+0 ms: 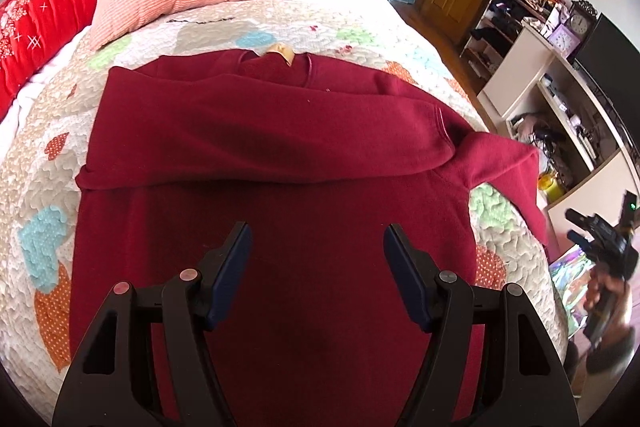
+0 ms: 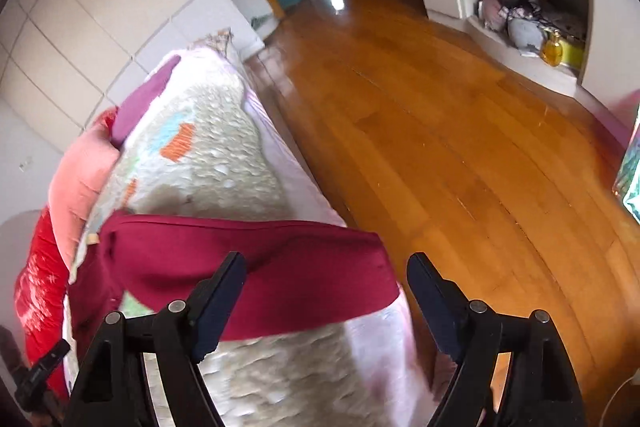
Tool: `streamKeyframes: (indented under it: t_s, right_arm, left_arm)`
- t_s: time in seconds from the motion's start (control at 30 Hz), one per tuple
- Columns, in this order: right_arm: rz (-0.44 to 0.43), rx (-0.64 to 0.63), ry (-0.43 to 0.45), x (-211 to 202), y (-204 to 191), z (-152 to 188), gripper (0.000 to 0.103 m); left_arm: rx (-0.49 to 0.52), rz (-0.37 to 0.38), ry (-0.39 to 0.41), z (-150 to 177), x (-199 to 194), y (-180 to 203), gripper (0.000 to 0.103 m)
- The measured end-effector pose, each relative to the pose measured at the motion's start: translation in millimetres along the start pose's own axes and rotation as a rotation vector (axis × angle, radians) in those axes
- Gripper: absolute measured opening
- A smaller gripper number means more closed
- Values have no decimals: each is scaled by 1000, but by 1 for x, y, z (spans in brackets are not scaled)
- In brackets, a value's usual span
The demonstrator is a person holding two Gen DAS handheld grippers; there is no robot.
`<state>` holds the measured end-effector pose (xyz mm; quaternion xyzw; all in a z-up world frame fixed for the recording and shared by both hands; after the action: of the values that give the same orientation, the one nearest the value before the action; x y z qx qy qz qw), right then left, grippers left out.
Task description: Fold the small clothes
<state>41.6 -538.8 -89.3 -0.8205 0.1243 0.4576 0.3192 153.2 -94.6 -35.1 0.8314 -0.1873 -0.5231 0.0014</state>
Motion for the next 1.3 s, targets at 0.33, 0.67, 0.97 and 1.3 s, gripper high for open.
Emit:
streamKeyframes:
  t_s: [0.33, 0.67, 0.97, 1.3]
  right_arm:
    - [-178, -515, -55, 39, -63, -12, 82]
    - [-213, -703, -134, 74, -99, 3, 36]
    - [77, -797, 200, -1, -134, -18, 6]
    - [-172, -1072, 512, -64, -360, 20, 6]
  left_arm:
    - [12, -9, -28, 0, 7, 15, 68]
    - [-9, -20, -57, 6, 16, 11, 68]
    - [-36, 26, -30, 7, 1, 0, 68]
    - [-186, 46, 106, 0, -44, -57, 68]
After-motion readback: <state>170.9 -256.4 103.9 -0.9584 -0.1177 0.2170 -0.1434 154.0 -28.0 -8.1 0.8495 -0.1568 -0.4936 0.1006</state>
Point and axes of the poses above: each gripper's, at about its wrist camera, not at the fingertips, and x roughly the way its jaws point, y to its right, z to its underside, the point moved 6 cm from there along x, roughly the way its jaws point, and after that the axes turned 6 degrees about -y, right-handed, at the moved point
